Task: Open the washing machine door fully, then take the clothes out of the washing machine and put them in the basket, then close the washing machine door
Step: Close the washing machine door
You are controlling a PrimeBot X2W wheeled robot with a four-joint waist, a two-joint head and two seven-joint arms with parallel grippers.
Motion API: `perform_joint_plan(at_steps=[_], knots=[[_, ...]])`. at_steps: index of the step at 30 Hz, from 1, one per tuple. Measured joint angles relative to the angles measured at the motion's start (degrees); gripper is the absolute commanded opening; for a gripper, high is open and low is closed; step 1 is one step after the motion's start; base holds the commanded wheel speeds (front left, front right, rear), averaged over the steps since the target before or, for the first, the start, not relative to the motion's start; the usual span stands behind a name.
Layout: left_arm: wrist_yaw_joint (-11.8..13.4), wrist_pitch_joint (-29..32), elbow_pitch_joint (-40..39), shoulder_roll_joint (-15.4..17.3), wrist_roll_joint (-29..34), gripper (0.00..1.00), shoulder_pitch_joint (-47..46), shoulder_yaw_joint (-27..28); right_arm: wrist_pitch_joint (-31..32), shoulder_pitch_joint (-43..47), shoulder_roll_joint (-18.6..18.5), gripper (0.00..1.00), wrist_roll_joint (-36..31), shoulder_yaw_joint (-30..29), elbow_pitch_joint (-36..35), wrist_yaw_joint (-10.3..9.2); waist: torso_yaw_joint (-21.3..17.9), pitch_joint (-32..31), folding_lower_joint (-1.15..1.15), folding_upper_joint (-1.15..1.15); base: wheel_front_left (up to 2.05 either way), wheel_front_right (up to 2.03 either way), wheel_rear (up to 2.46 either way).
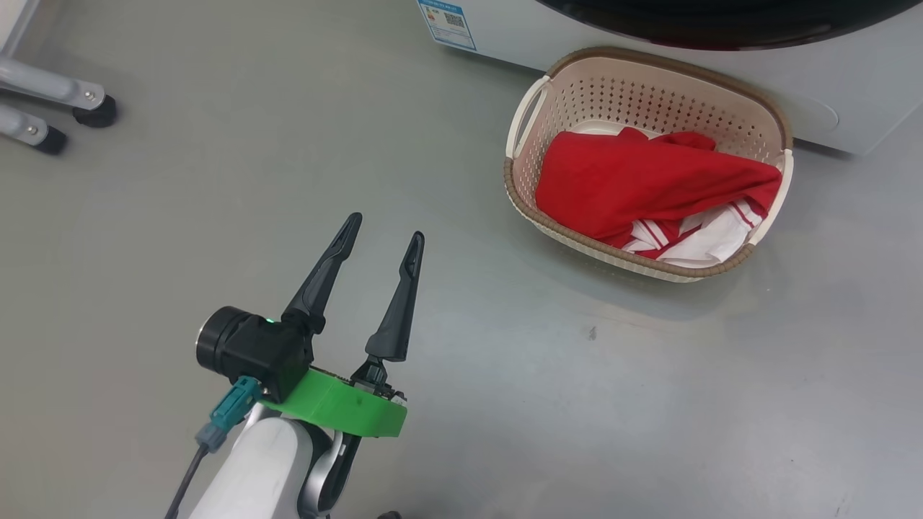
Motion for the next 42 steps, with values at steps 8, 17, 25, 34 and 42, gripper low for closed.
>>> perform_joint_plan(at_steps=[8,17,25,34,42], knots=[[1.2,0.0,0.3,-0.1,0.1,1.00,-0.1,0.9,-3.0,0.3,2.8,0.00,0.4,1.7,2.4,0.08,-1.1,-1.2,0.00,0.00,0.00,0.00,0.00],[2.2,0.0,1.3,-0.1,1.7,1.00,-0.1,2.8,-8.0,6.9,6.7,0.00,2.8,3.3,2.9,0.67,-4.4,-2.8,0.00,0.00,0.00,0.00,0.00],[2.2,0.0,2.7,-0.1,2.3,1.00,0.2,3.4,-10.0,14.8,8.2,0.00,5.5,2.9,1.6,0.81,-7.8,-5.1,0.00,0.00,0.00,0.00,0.00],[2.0,0.0,5.3,0.0,3.3,1.00,2.1,4.8,-10.1,27.6,10.6,0.28,9.0,0.6,1.2,0.81,-11.8,-8.7,0.00,0.00,0.00,0.00,0.00],[1.5,0.0,7.7,1.0,3.6,1.00,4.9,6.0,-10.1,37.7,13.2,1.00,9.5,-2.7,-3.0,0.80,-16.4,-12.9,0.00,0.00,0.00,0.00,0.00]])
